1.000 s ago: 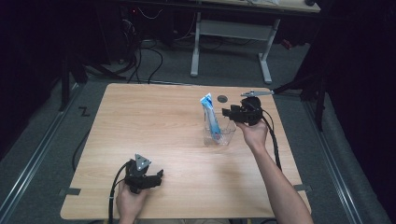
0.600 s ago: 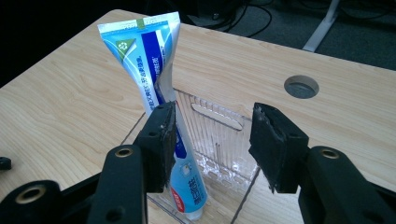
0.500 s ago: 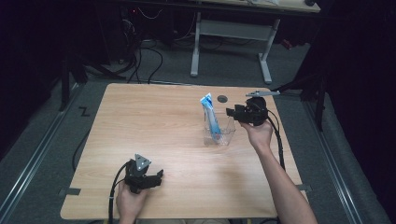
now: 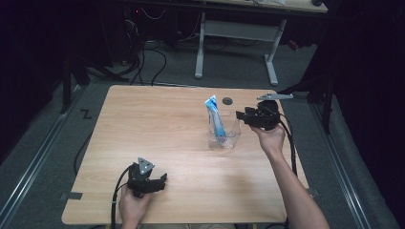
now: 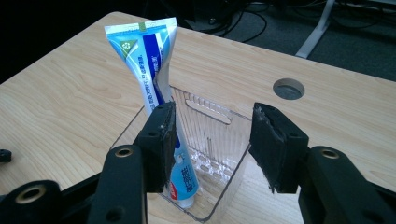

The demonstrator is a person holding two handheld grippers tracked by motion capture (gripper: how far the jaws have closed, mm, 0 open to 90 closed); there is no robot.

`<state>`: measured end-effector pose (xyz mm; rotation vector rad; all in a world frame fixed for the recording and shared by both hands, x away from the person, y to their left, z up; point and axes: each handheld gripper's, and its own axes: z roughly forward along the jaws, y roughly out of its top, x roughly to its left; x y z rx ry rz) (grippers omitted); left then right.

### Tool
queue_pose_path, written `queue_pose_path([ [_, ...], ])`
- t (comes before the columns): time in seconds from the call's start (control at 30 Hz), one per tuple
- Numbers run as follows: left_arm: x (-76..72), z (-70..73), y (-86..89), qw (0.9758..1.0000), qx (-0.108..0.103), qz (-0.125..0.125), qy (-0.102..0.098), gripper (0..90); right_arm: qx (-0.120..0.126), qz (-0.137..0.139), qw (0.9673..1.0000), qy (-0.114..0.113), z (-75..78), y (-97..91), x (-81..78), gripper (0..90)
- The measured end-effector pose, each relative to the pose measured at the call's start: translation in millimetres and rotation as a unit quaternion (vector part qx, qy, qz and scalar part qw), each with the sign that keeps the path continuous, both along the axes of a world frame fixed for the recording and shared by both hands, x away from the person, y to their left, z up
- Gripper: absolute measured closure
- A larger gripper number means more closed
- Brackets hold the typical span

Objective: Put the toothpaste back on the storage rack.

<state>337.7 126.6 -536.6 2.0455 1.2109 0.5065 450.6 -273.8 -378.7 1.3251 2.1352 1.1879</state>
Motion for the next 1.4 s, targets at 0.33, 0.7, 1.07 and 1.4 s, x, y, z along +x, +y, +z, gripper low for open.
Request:
queue_pose_path([
  [0.33, 0.0, 0.0, 0.0, 1.0, 0.0, 0.0, 0.0, 17.1, 0.003, -0.011, 0.9999, -0.003, -4.3, -13.2, -10.2, 51.7],
  [0.7, 0.0, 0.0, 0.0, 1.0, 0.0, 0.0, 0.0, 17.1, -0.004, -0.008, 0.9999, -0.013, 2.9, -17.5, -19.8, 51.6],
  [1.07, 0.0, 0.0, 0.0, 1.0, 0.0, 0.0, 0.0, 17.1, -0.006, -0.01, 0.9998, -0.017, 3.8, -19.2, -31.9, 51.5],
  [1.4, 0.0, 0.0, 0.0, 1.0, 0.0, 0.0, 0.0, 17.1, -0.003, -0.016, 0.9997, -0.02, -0.1, -31.1, -43.1, 51.4],
])
